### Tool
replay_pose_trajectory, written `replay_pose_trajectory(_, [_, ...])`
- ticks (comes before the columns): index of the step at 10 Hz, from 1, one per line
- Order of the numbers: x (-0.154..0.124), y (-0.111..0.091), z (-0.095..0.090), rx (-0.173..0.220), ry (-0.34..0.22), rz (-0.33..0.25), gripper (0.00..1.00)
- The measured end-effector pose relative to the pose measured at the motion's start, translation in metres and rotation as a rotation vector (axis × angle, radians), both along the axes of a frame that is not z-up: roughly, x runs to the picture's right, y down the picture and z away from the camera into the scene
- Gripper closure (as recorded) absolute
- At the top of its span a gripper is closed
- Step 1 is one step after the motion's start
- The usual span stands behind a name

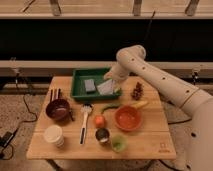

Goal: Place sponge in red bowl

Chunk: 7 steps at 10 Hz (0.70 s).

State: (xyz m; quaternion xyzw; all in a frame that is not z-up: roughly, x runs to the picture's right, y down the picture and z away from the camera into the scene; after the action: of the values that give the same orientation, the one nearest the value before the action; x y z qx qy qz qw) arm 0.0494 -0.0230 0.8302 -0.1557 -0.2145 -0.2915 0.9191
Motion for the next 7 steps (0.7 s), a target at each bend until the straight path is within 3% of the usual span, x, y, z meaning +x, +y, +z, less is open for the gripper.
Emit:
replay_pose_trajectory(5, [-0.007,-0.058,0.072,0.092,-0.031,-0.089,0.35])
replay_pose_trajectory(7, [-0.031,-0.07,0.095,0.113,-0.062,-0.137,0.35])
